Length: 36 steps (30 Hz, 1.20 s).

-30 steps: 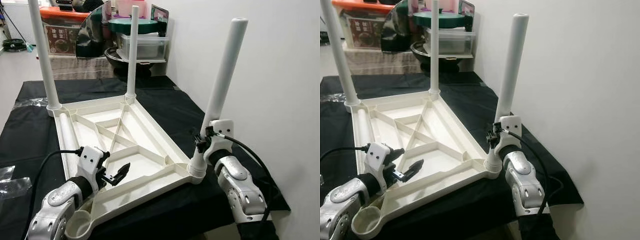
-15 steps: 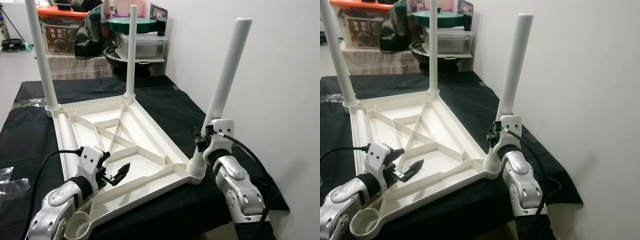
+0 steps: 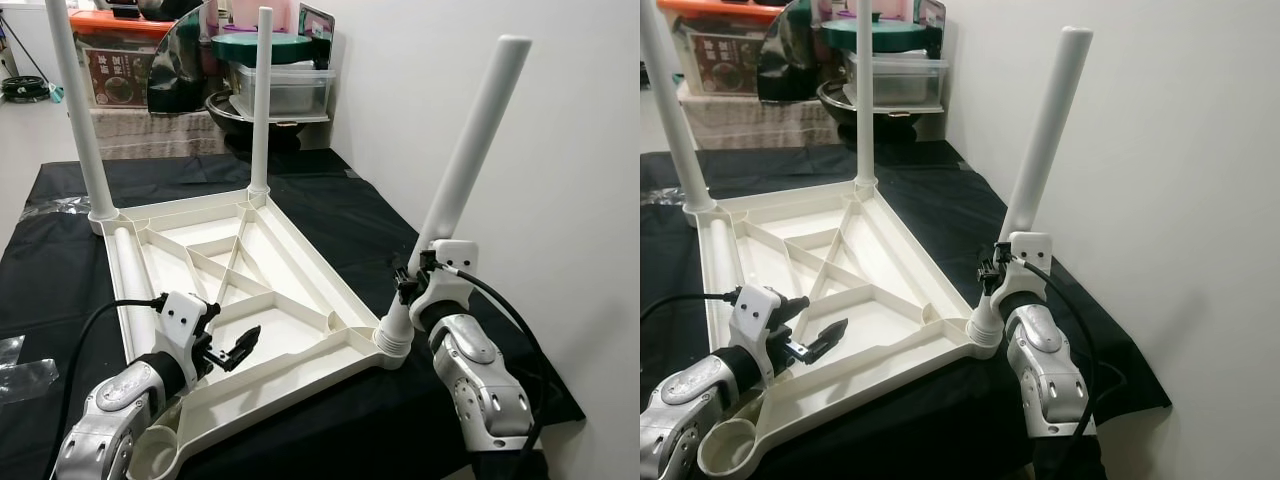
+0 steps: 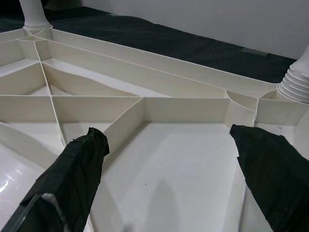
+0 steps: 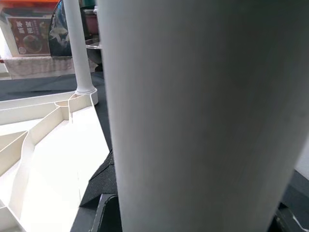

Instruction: Building children table

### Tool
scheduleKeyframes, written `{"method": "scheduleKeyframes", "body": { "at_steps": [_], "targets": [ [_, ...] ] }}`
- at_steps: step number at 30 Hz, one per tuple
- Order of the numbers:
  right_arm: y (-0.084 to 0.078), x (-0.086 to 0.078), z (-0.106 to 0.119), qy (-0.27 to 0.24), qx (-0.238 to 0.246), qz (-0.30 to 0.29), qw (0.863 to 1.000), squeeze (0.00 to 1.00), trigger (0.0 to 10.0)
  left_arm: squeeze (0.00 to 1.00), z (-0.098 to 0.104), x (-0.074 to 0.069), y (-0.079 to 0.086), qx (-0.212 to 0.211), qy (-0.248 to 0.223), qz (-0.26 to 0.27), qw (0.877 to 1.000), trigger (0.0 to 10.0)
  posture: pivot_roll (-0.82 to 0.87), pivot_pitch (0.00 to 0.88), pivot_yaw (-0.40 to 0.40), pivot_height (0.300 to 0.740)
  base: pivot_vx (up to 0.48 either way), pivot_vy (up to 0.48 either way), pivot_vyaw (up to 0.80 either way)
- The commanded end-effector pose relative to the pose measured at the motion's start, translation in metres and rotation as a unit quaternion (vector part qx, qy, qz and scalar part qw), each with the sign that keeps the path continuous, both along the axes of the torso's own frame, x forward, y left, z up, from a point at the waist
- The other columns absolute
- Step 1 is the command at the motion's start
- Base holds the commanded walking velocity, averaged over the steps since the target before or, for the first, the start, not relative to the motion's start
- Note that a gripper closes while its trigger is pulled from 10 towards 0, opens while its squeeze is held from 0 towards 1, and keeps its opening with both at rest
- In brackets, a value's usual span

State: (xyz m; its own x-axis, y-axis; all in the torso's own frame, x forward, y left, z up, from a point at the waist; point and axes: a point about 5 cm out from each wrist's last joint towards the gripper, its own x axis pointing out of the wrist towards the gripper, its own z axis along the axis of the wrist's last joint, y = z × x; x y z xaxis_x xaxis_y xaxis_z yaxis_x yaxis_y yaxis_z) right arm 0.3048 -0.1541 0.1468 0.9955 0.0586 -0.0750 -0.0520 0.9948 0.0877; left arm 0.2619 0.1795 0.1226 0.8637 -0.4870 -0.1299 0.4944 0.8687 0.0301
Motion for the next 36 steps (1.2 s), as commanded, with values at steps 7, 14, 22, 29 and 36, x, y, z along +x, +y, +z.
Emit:
{"method": "scheduleKeyframes", "body": {
  "at_steps": [7, 14, 22, 29, 36],
  "targets": [
    [-0.013, -0.013, -0.050, 0.125, -0.001, -0.031, 0.992, 0.00, 0.0, 0.00, 0.001, 0.003, -0.003, -0.010, -0.006, 0.006, 1.000, 10.0, -0.03, 0.000, -0.061, 0.740, 0.000, 0.000, 0.00],
    [-0.012, -0.012, -0.048, 0.121, 0.002, -0.028, 0.992, 0.00, 0.0, 0.00, 0.004, 0.005, -0.001, -0.021, -0.013, 0.011, 1.000, 10.0, -0.03, 0.000, -0.060, 0.740, 0.000, 0.000, 0.00],
    [-0.010, -0.012, -0.048, 0.117, 0.006, -0.024, 0.993, 0.00, 0.0, 0.00, 0.004, 0.006, -0.001, -0.027, -0.013, 0.015, 0.999, 10.0, -0.03, 0.000, -0.061, 0.740, 0.000, 0.000, 0.00],
    [-0.008, -0.004, -0.040, 0.107, 0.012, -0.020, 0.994, 0.00, 0.0, 0.00, 0.006, 0.006, -0.002, -0.029, -0.017, 0.013, 0.999, 10.0, -0.02, 0.000, -0.069, 0.740, 0.000, 0.000, 0.00],
    [-0.004, 0.002, -0.027, 0.093, 0.021, -0.011, 0.995, 0.00, 0.0, 0.00, 0.006, 0.005, -0.001, -0.031, -0.018, 0.015, 0.999, 10.0, -0.02, 0.000, -0.077, 0.740, 0.000, 0.000, 0.00]
  ]
}}
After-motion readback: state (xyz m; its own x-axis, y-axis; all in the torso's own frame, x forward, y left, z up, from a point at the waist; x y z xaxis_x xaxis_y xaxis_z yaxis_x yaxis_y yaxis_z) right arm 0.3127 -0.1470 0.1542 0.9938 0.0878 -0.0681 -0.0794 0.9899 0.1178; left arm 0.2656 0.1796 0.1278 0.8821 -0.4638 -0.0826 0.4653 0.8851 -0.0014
